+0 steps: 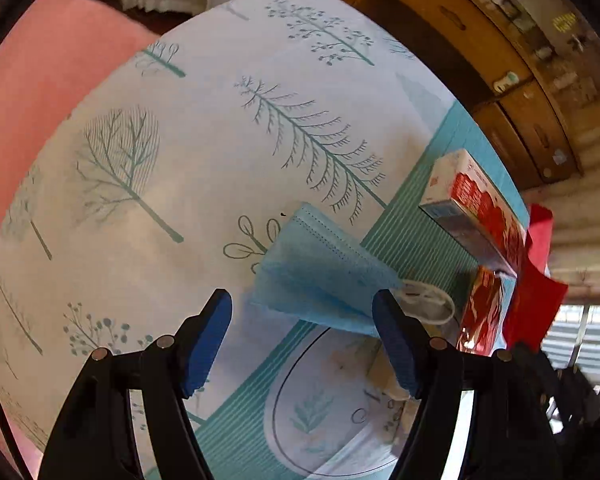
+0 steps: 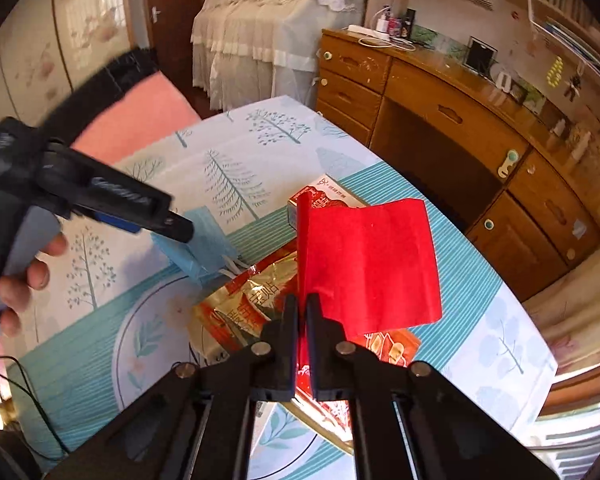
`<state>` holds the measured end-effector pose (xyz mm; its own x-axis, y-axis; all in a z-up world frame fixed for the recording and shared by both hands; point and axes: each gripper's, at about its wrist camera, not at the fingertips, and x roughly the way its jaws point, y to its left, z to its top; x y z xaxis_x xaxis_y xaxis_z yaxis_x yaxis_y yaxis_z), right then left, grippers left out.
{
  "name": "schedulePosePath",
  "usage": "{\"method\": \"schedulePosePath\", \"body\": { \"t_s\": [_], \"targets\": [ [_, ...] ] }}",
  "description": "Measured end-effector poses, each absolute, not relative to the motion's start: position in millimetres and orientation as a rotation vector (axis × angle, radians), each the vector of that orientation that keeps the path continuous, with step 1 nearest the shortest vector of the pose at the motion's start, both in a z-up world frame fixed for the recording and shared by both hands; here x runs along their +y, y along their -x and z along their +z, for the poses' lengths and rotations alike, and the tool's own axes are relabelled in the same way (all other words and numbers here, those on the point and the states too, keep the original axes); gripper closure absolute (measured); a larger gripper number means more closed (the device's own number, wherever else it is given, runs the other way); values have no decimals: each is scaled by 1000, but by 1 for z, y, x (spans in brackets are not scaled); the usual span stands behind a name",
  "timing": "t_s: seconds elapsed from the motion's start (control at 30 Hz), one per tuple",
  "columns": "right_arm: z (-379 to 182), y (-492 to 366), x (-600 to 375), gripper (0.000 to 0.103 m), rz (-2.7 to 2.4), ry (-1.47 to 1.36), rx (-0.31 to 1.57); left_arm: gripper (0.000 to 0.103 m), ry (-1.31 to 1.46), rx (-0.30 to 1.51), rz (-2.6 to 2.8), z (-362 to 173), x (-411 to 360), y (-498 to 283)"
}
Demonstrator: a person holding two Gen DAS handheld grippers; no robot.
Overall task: Collect trash
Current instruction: 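Grasp the red pouch with the right gripper while the left gripper grasps the blue face mask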
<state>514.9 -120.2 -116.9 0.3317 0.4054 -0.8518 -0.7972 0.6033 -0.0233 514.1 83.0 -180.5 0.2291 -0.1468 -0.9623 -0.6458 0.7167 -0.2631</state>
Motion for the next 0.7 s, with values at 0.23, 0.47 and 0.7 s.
{"method": "schedulePosePath", "body": {
  "t_s": [0.23,0.47,0.7],
  "targets": [
    [-108,-514,-134,99,807,403,935,32,745,1365,523,-198,62,-533],
    [-95,-511,-147,100,785,353,926,65,691,1369,592,-201,50,-536],
    [-72,-493,-155,100,766,320,889,94,708,1354,507,-195,50,-499]
  ]
}}
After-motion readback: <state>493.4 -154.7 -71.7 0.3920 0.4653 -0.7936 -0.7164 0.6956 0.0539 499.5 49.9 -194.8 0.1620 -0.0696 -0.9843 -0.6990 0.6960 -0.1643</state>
